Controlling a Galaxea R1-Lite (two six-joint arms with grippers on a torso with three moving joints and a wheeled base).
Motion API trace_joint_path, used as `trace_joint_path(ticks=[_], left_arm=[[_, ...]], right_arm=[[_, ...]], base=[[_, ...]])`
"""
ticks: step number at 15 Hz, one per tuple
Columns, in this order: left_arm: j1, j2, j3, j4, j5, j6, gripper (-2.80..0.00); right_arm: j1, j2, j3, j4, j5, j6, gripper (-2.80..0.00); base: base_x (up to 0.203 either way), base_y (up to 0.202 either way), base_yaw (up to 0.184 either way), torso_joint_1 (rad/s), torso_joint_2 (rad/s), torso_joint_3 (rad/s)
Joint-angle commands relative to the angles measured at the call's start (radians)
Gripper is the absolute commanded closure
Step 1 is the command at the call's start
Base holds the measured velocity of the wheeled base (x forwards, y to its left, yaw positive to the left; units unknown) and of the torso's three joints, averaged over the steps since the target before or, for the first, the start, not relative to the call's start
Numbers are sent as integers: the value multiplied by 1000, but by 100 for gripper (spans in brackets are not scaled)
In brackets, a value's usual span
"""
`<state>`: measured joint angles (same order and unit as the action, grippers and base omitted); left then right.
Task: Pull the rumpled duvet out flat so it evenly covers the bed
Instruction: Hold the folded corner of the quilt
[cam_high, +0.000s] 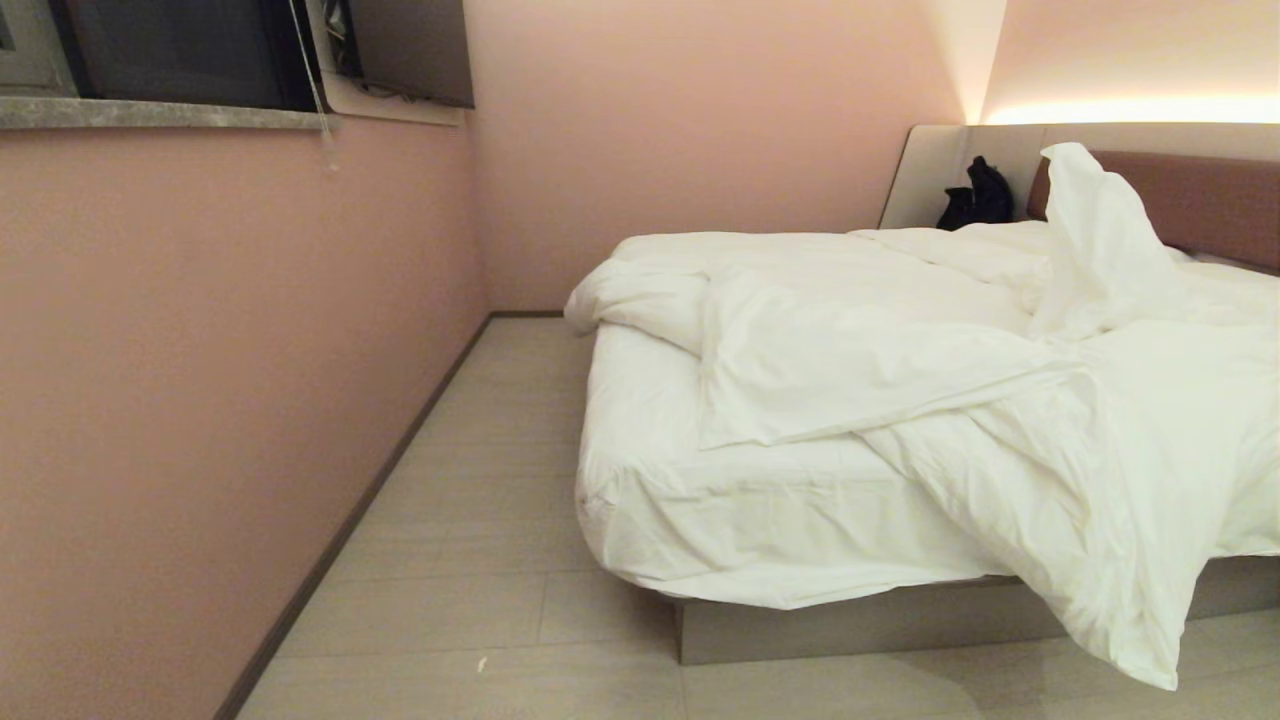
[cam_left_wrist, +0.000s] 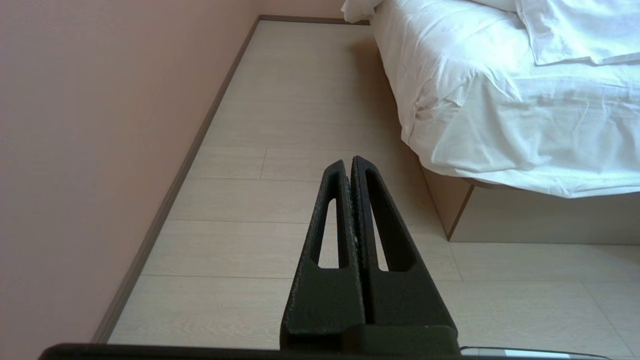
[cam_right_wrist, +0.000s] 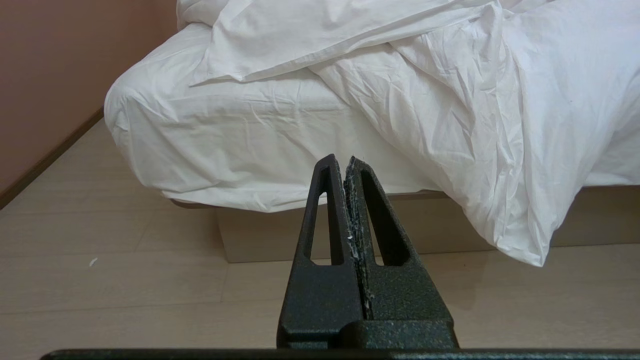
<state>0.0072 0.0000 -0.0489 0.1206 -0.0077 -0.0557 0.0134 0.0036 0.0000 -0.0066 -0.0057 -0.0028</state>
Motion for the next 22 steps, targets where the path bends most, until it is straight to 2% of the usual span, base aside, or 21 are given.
trace_joint_path(ticks=[1,22], left_arm=[[0,0,0,1,0,-3,0],[0,0,0,1,0,-1,0]], right_arm=[[0,-2,0,-1,0,0,0],[0,-1,0,-1,0,0,0]], base=[[0,0,0,0,0,0],[0,0,0,0,0,0]])
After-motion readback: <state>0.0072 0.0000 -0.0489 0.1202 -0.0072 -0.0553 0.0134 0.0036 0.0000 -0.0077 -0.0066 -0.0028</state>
